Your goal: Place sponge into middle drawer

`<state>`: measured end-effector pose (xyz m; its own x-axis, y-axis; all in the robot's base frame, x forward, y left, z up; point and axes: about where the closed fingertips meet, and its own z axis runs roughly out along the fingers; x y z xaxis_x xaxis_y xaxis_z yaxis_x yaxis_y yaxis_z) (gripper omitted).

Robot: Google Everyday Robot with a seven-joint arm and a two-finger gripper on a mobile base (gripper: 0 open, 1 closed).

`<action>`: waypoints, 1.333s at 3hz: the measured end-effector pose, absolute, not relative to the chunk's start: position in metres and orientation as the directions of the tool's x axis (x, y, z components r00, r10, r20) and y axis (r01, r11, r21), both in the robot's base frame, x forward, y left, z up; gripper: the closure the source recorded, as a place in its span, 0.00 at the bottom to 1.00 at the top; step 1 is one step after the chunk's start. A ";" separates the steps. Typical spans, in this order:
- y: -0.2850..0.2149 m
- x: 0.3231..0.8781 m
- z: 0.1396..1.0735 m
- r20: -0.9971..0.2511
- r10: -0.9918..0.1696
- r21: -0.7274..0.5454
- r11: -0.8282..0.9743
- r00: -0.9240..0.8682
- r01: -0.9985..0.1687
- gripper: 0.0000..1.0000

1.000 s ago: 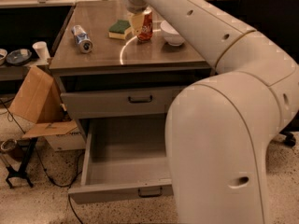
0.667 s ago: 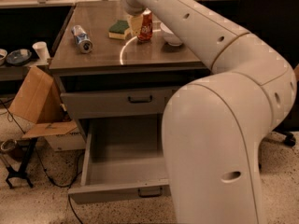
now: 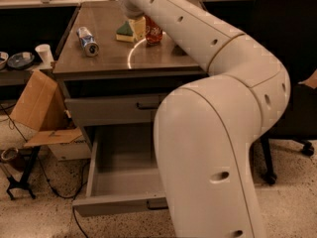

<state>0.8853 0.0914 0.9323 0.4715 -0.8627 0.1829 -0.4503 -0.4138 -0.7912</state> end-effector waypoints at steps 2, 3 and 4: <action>0.112 0.877 0.922 0.320 -0.702 -0.702 -0.627 0.637 -0.339 0.00; 0.116 0.864 0.914 0.403 -0.538 -0.588 -0.772 0.740 -0.241 0.00; 0.117 0.865 0.911 0.428 -0.503 -0.569 -0.795 0.751 -0.208 0.00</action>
Offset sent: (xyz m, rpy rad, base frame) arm -0.0094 0.0230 -0.0035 -0.4118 -0.0421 0.4791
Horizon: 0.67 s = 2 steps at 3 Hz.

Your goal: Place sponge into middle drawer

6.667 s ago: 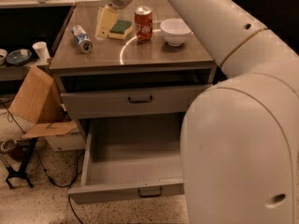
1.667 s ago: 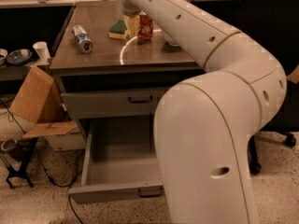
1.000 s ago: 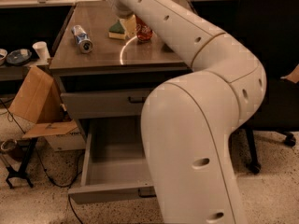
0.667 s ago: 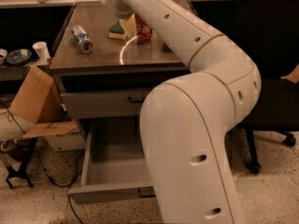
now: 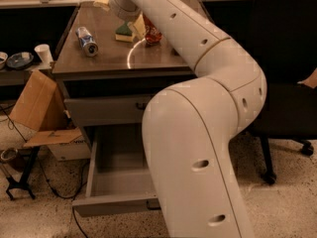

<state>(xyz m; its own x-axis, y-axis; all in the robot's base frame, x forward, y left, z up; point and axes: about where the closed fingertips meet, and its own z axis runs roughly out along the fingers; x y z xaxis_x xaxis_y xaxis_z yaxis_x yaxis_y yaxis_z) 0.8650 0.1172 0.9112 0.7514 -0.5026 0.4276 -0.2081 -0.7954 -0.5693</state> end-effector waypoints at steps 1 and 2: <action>0.117 0.865 0.911 0.428 -0.504 -0.571 -0.794 0.751 -0.208 0.00; 0.116 0.871 0.909 0.431 -0.527 -0.607 -0.770 0.733 -0.197 0.00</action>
Offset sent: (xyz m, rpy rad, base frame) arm 0.0038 -0.0066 -0.0002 0.0939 -0.0830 -0.0259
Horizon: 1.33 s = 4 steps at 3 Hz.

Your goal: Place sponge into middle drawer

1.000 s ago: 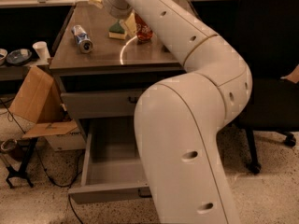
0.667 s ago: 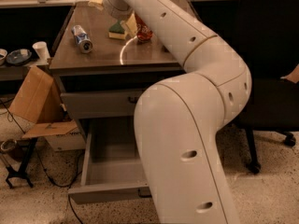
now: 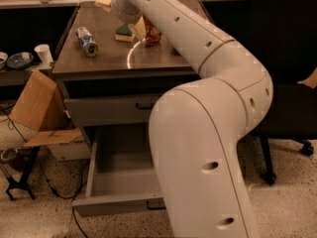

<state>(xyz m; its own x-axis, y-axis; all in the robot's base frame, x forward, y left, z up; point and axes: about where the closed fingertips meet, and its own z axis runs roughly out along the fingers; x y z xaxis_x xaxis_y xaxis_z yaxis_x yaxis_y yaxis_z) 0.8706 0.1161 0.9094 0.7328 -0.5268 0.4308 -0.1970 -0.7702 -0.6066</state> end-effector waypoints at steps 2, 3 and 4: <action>0.114 0.897 0.906 0.514 -0.548 -0.614 -0.772 0.661 -0.163 0.00; 0.123 0.904 0.906 0.557 -0.517 -0.592 -0.796 0.650 -0.126 0.00; 0.131 0.906 0.906 0.584 -0.491 -0.575 -0.812 0.646 -0.098 0.00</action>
Offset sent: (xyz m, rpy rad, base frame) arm 0.0357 -0.0051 0.0035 -0.0274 -0.1780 -0.0578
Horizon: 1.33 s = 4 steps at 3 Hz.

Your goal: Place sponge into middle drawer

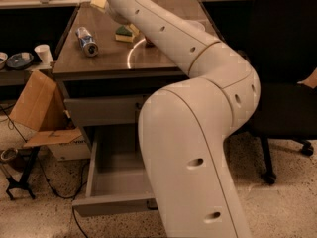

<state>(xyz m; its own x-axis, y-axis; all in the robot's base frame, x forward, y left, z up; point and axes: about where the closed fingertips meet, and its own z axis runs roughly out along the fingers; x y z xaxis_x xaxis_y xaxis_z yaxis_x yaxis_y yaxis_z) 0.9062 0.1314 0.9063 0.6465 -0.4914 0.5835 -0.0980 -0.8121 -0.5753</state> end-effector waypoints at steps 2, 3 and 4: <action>0.146 0.916 0.895 0.625 -0.430 -0.515 -0.854 0.651 -0.070 0.00; 0.145 0.921 0.887 0.640 -0.409 -0.481 -0.873 0.651 -0.077 0.00; 0.139 0.927 0.879 0.658 -0.385 -0.439 -0.894 0.646 -0.086 0.00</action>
Offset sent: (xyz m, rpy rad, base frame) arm 0.0147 0.0216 -0.0053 -0.0882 -0.0242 0.0390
